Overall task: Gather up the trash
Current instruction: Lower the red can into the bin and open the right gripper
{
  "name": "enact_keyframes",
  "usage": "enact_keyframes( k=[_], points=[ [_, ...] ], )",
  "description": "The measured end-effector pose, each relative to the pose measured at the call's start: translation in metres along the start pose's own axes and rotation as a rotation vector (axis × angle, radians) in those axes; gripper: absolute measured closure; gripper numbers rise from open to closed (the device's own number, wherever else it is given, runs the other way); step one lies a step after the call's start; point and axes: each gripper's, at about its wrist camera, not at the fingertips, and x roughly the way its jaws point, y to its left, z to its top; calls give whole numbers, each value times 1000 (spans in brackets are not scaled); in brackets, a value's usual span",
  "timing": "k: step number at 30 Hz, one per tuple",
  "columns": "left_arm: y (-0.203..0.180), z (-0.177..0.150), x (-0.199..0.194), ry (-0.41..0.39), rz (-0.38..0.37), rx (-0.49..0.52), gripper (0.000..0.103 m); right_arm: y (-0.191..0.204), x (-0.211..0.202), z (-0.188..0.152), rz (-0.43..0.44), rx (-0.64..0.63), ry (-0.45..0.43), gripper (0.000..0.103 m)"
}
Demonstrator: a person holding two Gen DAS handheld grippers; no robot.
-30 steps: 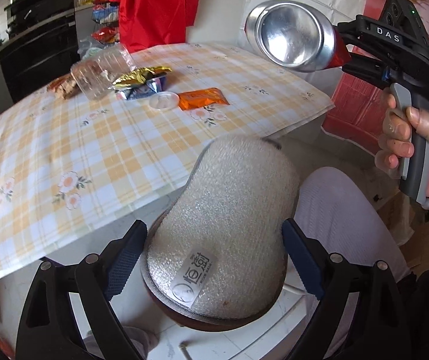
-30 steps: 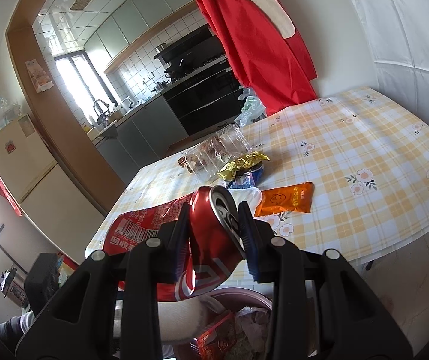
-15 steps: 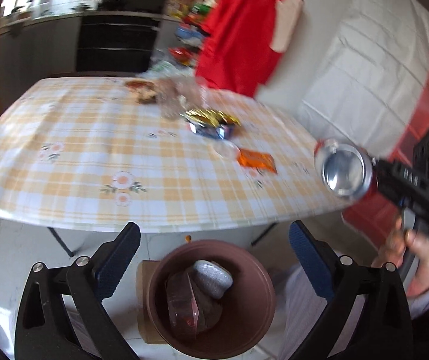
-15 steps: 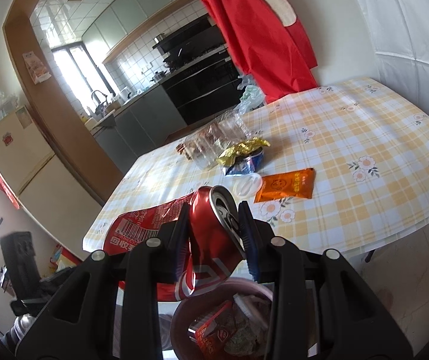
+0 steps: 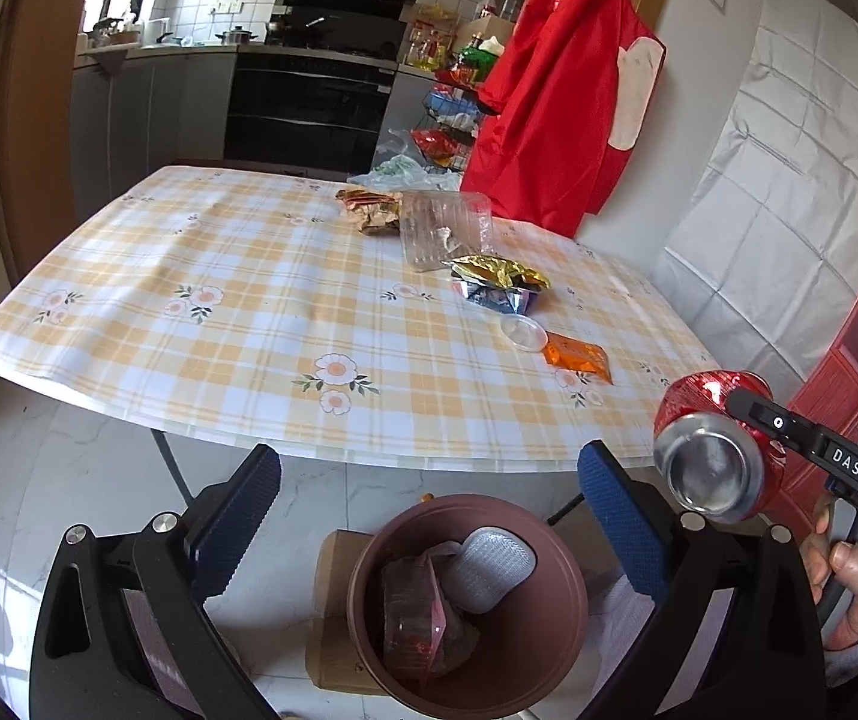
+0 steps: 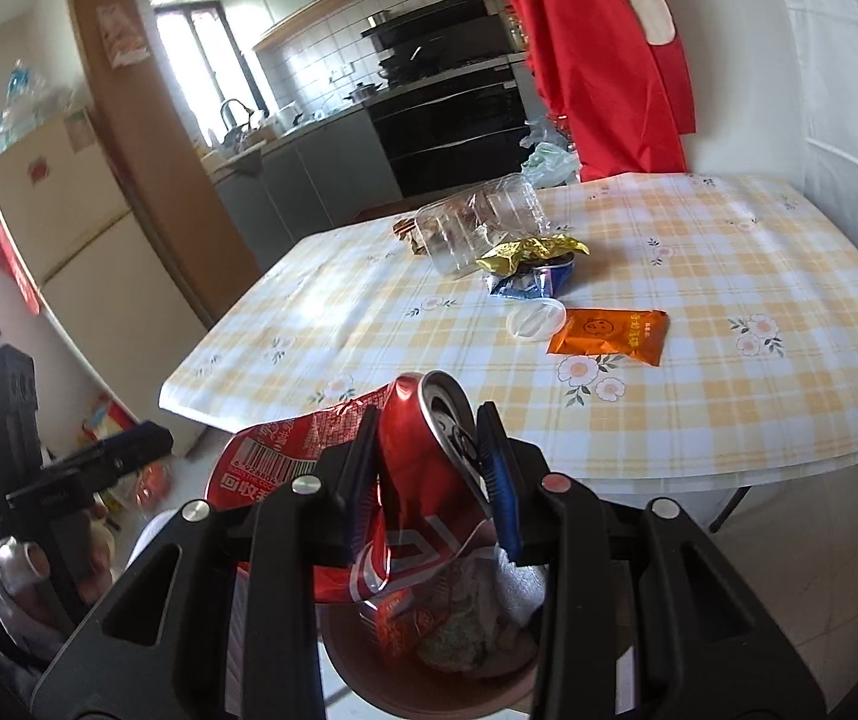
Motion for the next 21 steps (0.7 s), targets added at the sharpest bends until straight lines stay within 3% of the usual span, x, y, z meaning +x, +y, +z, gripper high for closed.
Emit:
enact_keyframes(
  k=[8, 9, 10, 12, 13, 21],
  points=[
    [14, -2, -4, 1, 10, -46, 6, -3, 8, -7, 28, 14, 69, 64],
    [14, -3, -3, 1, 12, -47, 6, -3, 11, -8, 38, 18, 82, 53],
    [15, -3, -3, 4, 12, -48, 6, -2, 13, -7, 36, 19, 85, 34],
    [15, -4, -2, 9, 15, -48, 6, -2, 12, -7, 12, 24, 75, 13],
    [15, -4, -2, 10, 16, -48, 6, -3, 12, -6, 4, 27, 67, 9],
    [12, -6, 3, 17, 32, -34, 6, -16, 12, -6, -159, 44, 31, 6]
  ],
)
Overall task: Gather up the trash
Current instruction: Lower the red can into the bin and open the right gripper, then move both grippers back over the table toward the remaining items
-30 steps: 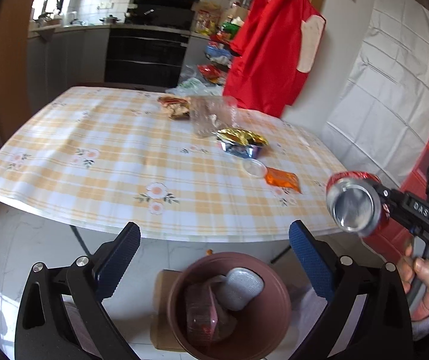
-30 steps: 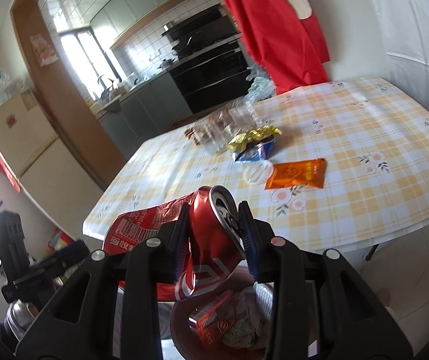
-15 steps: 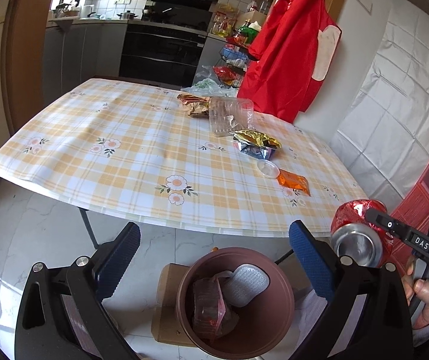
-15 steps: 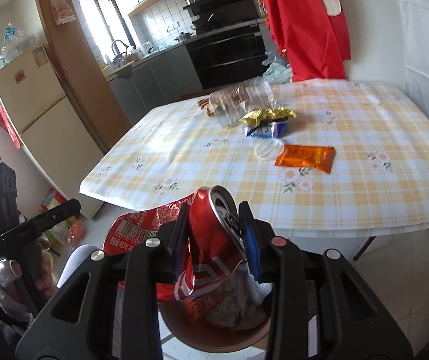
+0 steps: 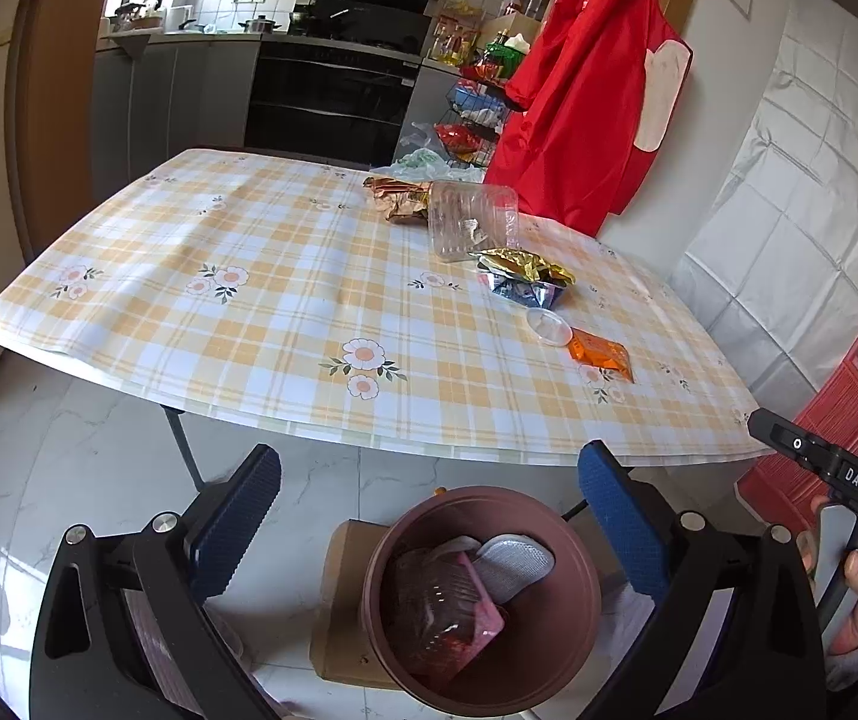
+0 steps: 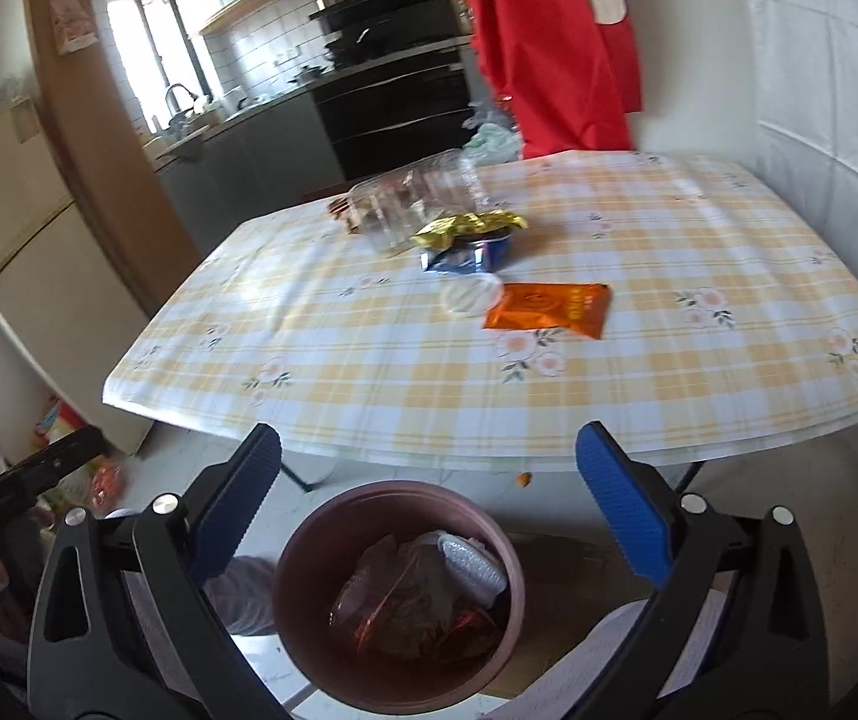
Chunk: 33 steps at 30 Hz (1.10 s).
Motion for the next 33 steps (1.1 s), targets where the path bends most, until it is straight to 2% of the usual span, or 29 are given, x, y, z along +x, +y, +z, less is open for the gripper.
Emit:
enact_keyframes(
  k=[7, 16, 24, 33],
  points=[
    [-2, -3, 4, 1, 26, 27, 6, -10, 9, -4, -68, 19, 10, 6],
    [-1, -8, 13, 14, 51, 50, 6, -12, 22, -8, -76, 8, 26, 6],
    [-2, -10, 29, 43, 57, 72, 6, -19, 40, -9, -133, -8, 36, 6],
    [-10, 10, 57, 45, 53, 101, 6, -32, 62, 4, -139, -63, 30, 6]
  ],
)
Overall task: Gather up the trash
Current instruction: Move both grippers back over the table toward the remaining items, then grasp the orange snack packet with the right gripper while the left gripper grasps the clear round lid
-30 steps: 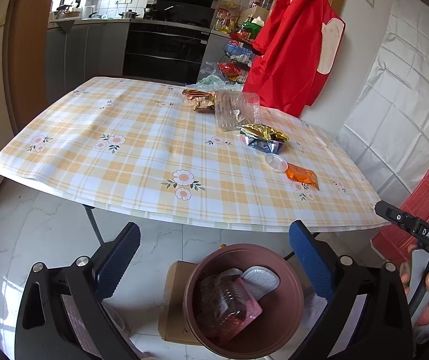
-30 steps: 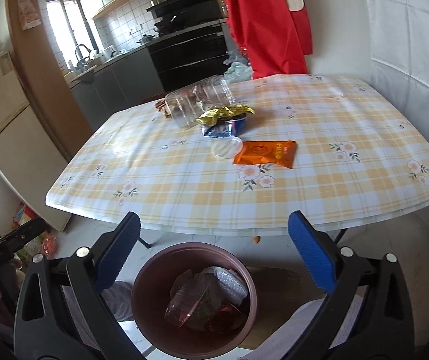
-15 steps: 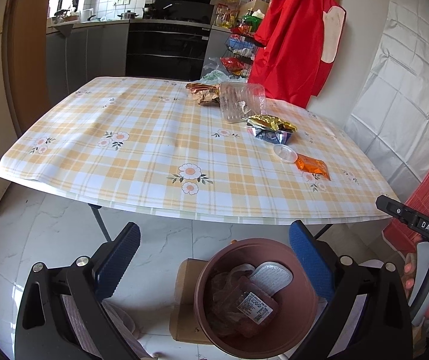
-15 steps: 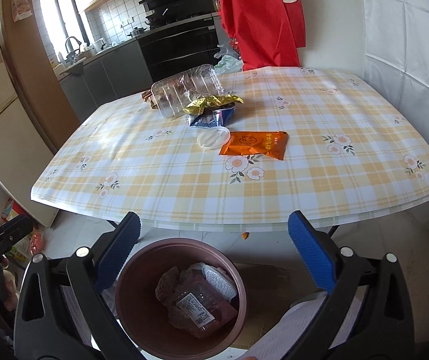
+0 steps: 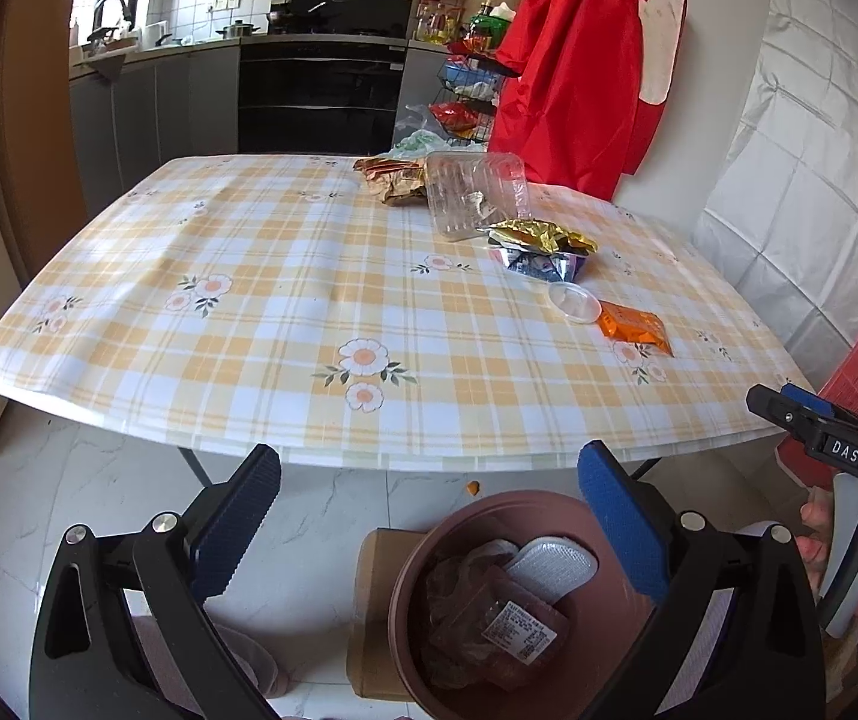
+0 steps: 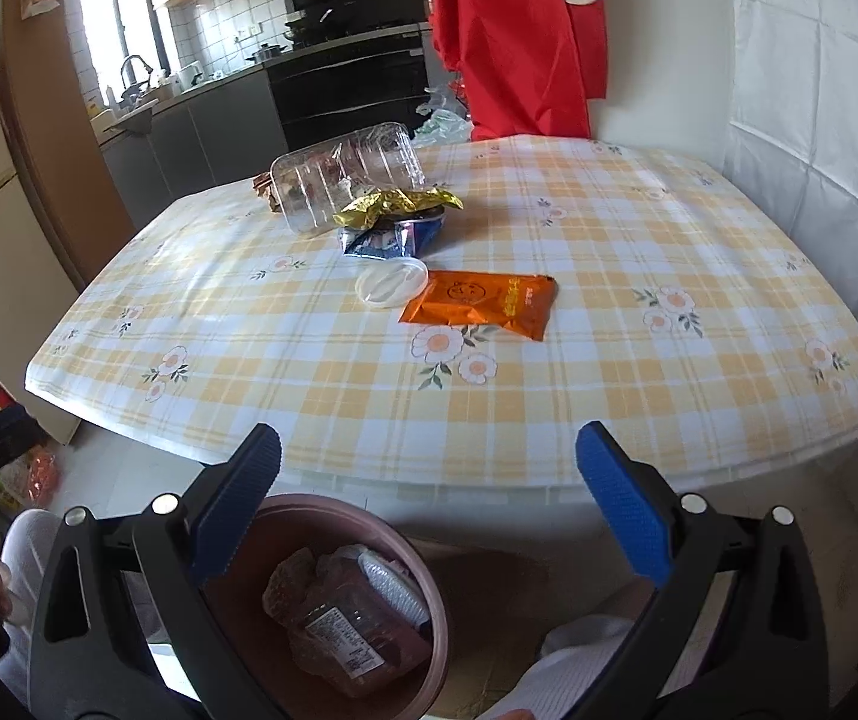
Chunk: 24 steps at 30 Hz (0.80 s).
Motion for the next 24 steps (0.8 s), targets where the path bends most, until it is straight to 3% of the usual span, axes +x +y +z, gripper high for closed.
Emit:
enact_keyframes(
  k=[4, 7, 11, 17, 21, 23, 24],
  points=[
    [-4, 13, 18, 6, -26, 9, 6, -6, 20, 11, -23, -62, 29, 6],
    [-9, 22, 34, 11, -18, 34, 6, -14, 40, 27, 29, -128, 64, 6],
    [-15, 36, 59, 2, -9, 53, 6, -21, 81, 50, 25, -259, 151, 6],
    [-39, 54, 96, 4, -47, 103, 6, -24, 145, 68, 5, -424, 197, 7],
    [-54, 65, 119, -1, -28, 151, 8, -16, 169, 70, -5, -567, 228, 16],
    [-59, 70, 130, 4, -37, 162, 15, -19, 175, 75, 22, -570, 235, 16],
    [-62, 72, 134, 12, -39, 168, 17, -19, 176, 78, 41, -562, 240, 21]
  ],
)
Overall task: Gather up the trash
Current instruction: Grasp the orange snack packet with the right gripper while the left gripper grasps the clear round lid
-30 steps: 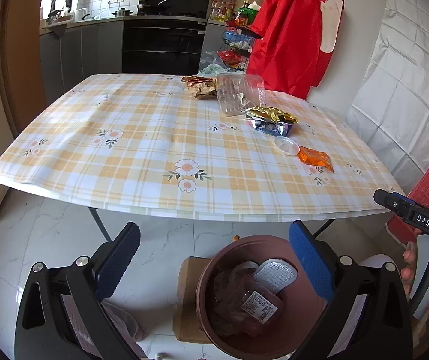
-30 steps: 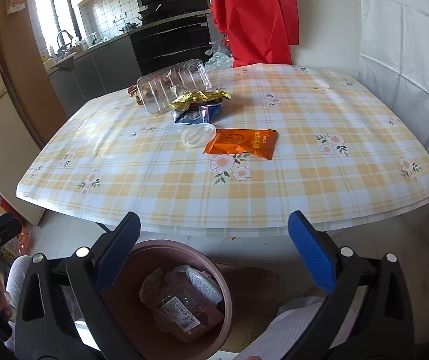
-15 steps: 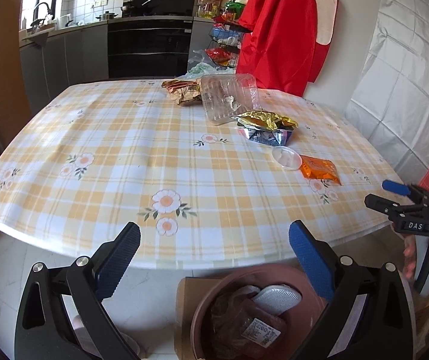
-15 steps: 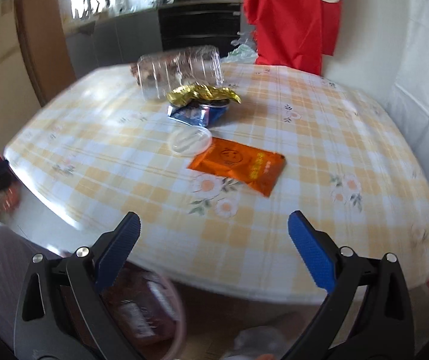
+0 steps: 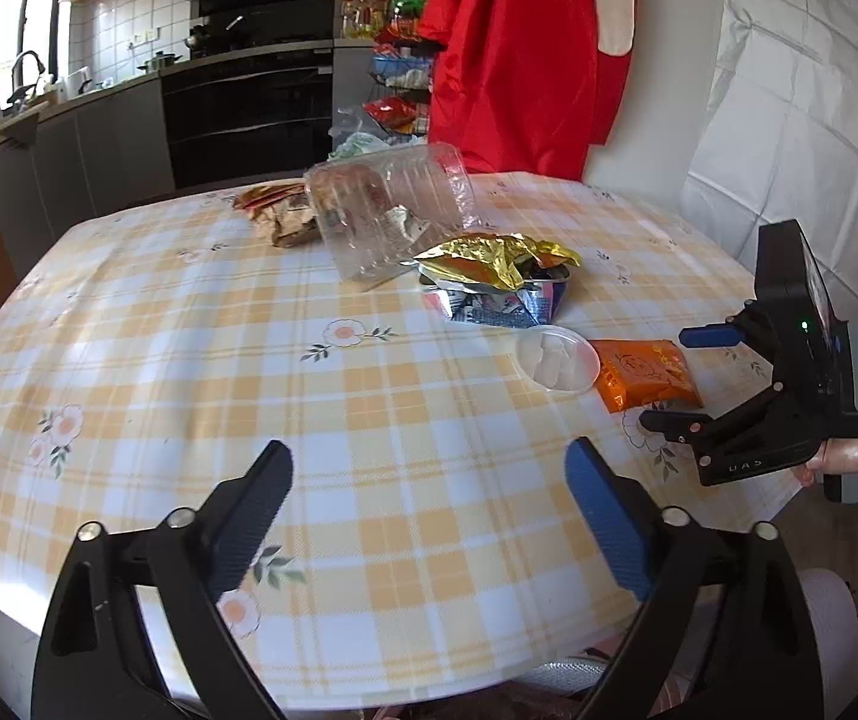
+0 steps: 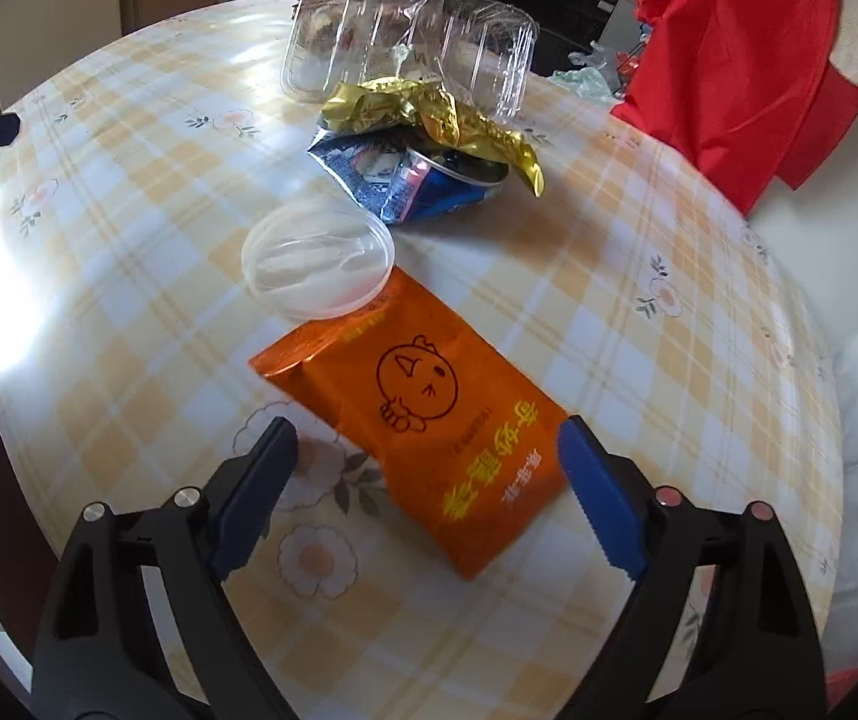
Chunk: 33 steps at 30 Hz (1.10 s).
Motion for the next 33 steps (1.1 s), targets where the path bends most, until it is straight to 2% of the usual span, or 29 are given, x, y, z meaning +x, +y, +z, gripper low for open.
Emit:
enact_keyframes(
  k=[1, 4, 5, 7, 8, 10, 12, 17, 22, 28, 33],
  points=[
    [-2, 2, 4, 6, -4, 6, 18, -4, 1, 2, 36, 11, 3, 29],
    [-7, 6, 16, 26, -25, 18, 23, -12, 4, 3, 133, 59, 7, 39],
    [-8, 7, 20, 31, -35, 20, 24, -13, 4, 2, 147, 71, 1, 41],
    [-12, 7, 24, 41, -50, 27, 26, -16, 3, -1, 163, 101, -18, 55],
    [-13, 8, 28, 46, -58, 31, 27, -18, 2, -2, 176, 115, -25, 58],
    [-16, 9, 32, 55, -76, 35, 28, -24, -3, -6, 231, 166, -47, 80],
    [-18, 11, 38, 65, -93, 36, 28, -26, -9, -9, 237, 197, -68, 91],
    [-32, 18, 59, 95, -128, 59, 28, -38, -32, -24, 267, 327, -149, 95],
    [-54, 28, 83, 124, -157, 102, 28, -50, -45, -41, 240, 445, -206, 95],
    [-80, 43, 114, 146, -92, 136, 27, -64, -55, -61, 225, 594, -264, 95],
    [-96, 49, 139, 198, -41, 166, 27, -67, -59, -68, 218, 638, -279, 95]
  ],
)
